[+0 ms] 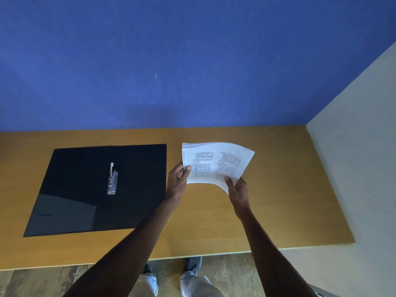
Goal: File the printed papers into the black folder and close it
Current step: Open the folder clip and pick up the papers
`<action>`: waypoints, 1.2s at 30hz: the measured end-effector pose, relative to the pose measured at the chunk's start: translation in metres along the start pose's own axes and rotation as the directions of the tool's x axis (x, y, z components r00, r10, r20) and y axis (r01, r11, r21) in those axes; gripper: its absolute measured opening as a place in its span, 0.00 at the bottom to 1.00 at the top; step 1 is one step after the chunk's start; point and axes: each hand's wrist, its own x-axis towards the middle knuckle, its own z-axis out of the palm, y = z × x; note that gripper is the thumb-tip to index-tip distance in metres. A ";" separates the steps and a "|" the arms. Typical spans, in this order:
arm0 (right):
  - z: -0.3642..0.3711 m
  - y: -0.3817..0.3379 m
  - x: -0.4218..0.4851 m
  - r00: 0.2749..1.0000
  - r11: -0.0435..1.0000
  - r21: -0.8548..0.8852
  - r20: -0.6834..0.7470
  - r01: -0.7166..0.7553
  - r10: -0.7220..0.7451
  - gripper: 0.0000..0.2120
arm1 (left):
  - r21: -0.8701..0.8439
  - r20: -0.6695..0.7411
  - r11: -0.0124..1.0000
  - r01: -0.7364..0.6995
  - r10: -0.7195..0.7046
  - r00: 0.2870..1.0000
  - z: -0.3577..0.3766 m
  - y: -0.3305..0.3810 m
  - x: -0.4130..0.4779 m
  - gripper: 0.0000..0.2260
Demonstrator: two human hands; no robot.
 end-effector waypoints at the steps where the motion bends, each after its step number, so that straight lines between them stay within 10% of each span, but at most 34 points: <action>1: 0.000 0.001 0.000 1.000 1.000 -0.015 -0.010 -0.019 0.019 0.09 | 0.013 -0.002 1.000 0.010 -0.010 1.000 -0.001 0.000 0.000 0.10; 8: -0.017 -0.029 0.018 0.984 0.965 -0.202 0.097 0.165 -0.148 0.11 | 0.065 -0.101 0.988 0.141 -0.134 0.986 -0.010 0.005 0.015 0.10; 12: -0.032 -0.074 0.028 0.948 0.780 -0.539 0.182 0.317 -0.260 0.13 | 0.110 -0.135 0.965 0.239 -0.224 0.965 -0.021 -0.001 0.028 0.11; 16: -0.033 -0.108 0.029 0.901 0.428 -0.811 0.261 0.400 -0.348 0.13 | 0.347 -0.294 0.937 0.051 0.057 0.954 -0.033 0.008 0.021 0.42; 19: -0.027 -0.115 0.027 0.876 0.284 -0.850 0.345 0.444 -0.336 0.15 | 0.515 -0.099 0.822 -0.242 0.337 0.936 -0.043 0.018 0.021 0.40; 23: -0.023 -0.112 0.024 0.856 0.227 -0.845 0.403 0.484 -0.323 0.15 | 0.486 0.071 0.818 -0.307 0.313 0.947 -0.051 0.022 0.031 0.19; 29: -0.055 -0.110 0.044 0.931 0.466 -0.806 0.323 0.366 -0.172 0.07 | 0.328 -0.015 0.933 -0.147 0.160 0.987 -0.047 0.013 0.029 0.09; 33: -0.085 -0.092 0.052 0.959 0.887 -0.423 0.276 0.182 -0.065 0.05 | 0.172 -0.125 0.983 -0.060 0.082 0.989 -0.049 0.007 0.031 0.05; 36: -0.080 -0.060 0.041 0.959 0.992 -0.124 0.280 -0.009 0.044 0.12 | 0.097 -0.161 0.995 -0.032 0.048 0.986 -0.050 0.007 0.032 0.06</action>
